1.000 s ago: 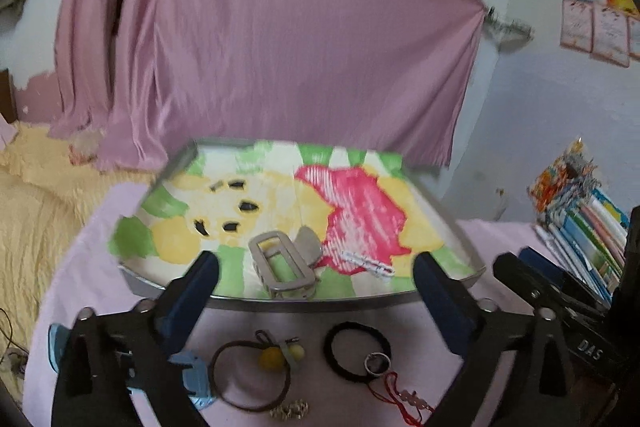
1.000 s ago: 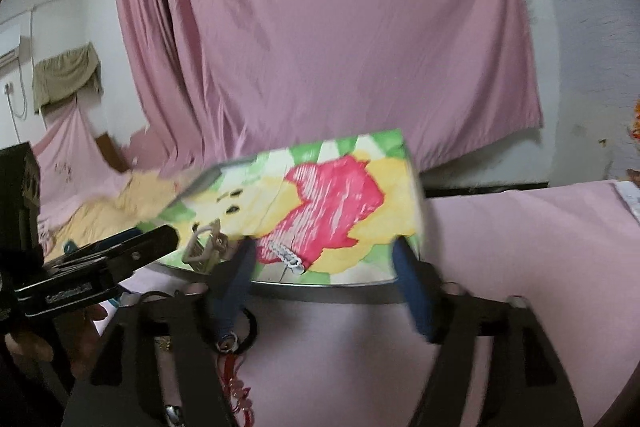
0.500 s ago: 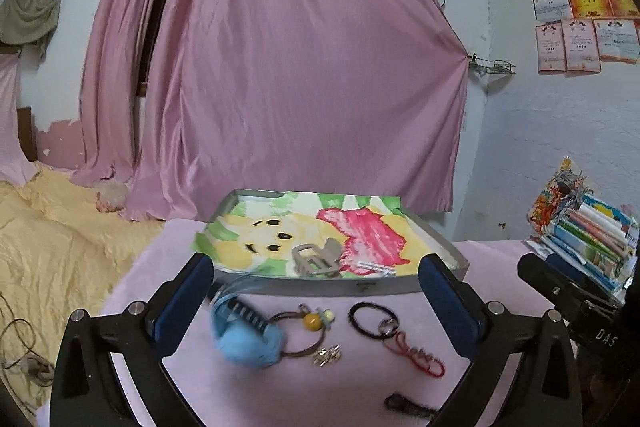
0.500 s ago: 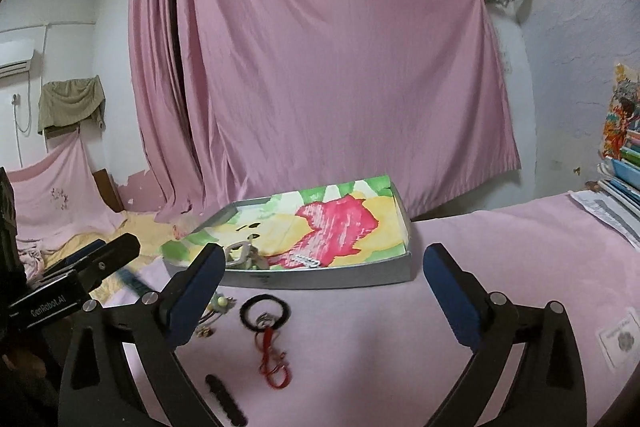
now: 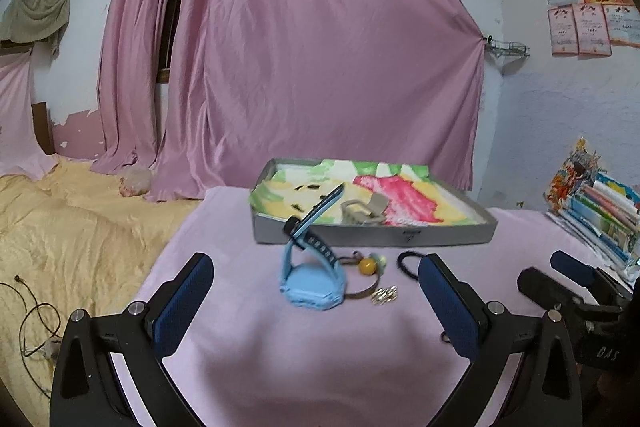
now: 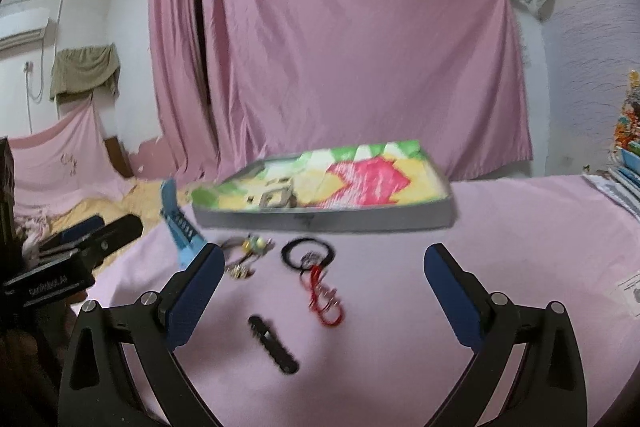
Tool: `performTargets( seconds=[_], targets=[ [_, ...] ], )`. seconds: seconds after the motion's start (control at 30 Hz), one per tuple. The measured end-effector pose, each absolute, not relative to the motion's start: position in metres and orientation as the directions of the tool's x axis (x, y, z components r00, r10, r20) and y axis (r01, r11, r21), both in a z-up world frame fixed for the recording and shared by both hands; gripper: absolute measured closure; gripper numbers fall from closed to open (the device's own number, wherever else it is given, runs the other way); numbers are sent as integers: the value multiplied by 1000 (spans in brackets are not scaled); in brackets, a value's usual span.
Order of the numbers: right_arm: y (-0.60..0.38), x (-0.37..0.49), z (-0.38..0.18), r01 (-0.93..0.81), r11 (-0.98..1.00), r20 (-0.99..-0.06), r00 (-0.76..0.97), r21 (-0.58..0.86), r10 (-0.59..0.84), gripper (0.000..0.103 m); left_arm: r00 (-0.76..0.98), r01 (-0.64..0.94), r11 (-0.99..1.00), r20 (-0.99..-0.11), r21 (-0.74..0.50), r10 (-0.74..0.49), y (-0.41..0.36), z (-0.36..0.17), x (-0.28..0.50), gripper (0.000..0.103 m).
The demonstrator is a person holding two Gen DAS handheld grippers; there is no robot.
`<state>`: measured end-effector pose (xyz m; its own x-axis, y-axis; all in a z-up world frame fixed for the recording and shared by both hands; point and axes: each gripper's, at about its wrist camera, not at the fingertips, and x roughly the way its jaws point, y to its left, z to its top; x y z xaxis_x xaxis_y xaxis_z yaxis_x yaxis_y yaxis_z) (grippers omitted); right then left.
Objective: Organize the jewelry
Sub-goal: 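Withdraw both open tools from the tray, then grasp the black hair clip with the right tool while the left tool grasps the blue watch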
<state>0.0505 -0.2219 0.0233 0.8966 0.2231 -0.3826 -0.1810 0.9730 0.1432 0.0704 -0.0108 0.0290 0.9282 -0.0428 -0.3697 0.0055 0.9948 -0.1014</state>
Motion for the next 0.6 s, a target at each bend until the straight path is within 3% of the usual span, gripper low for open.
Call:
performTargets(
  seconds=[0.3,0.33,0.47,0.6],
  targets=[
    [-203,58,6,-259,957,-516,806,134,290,5,865,24,996,-498,-85,-63,0,9,91,0],
    [-201,60,4,-266,954,-533,792,137,297,8,858,25,996,-510,-88,-67,1,7,94,0],
    [-192,66,-6,-289,949,-598,741,130,307,36,839,26,995,-539,-101,-77,1,3,103,0],
    [-186,72,-12,-309,943,-642,698,128,316,44,827,23,995,-557,-97,-74,0,0,110,0]
  ],
)
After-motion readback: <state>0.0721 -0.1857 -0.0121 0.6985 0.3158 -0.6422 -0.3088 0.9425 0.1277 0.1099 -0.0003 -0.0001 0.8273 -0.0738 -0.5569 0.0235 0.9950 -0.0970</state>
